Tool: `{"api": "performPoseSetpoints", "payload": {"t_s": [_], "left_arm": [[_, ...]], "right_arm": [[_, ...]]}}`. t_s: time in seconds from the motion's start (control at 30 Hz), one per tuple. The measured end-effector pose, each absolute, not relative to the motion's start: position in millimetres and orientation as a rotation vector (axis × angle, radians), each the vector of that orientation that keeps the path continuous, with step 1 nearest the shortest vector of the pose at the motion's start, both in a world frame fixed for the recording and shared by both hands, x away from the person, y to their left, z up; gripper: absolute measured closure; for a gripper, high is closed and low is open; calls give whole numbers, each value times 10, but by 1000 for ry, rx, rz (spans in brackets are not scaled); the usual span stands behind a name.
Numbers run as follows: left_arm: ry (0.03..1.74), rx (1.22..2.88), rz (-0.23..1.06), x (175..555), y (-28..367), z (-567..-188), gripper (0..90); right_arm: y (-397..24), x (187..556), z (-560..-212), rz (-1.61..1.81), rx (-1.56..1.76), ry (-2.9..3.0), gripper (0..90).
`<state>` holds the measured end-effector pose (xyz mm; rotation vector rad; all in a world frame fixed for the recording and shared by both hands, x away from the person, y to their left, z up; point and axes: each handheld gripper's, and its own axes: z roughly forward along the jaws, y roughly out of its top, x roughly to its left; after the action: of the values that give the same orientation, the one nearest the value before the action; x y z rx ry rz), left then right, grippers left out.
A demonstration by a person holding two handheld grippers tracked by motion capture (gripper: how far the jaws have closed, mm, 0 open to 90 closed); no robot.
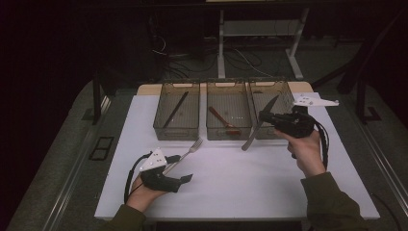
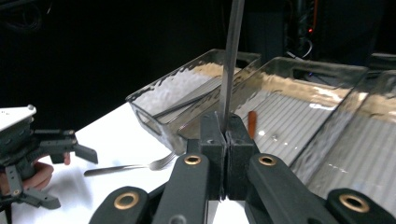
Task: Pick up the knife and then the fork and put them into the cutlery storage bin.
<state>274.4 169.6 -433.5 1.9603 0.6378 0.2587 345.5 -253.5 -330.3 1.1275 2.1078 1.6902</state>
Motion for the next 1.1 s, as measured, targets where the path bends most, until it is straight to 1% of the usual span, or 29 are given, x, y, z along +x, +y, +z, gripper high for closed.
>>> {"api": "performPoseSetpoints", "payload": {"t_s": [0.53,0.73,0.93,1.1], "left_arm": [[648,1949,242,2742,1684,-4328,165],[644,1951,241,2737,1677,-4324,165],[642,1952,238,2736,1675,-4326,165],[642,1953,237,2733,1671,-4329,165]], "right_arm": [[-3030,3670,-3039,1658,1185,1991,876],[-3210,3803,-2944,1572,1216,1951,877],[-3341,3925,-2924,1457,1252,1930,876],[-3397,4020,-2992,1349,1277,1958,877]]}}
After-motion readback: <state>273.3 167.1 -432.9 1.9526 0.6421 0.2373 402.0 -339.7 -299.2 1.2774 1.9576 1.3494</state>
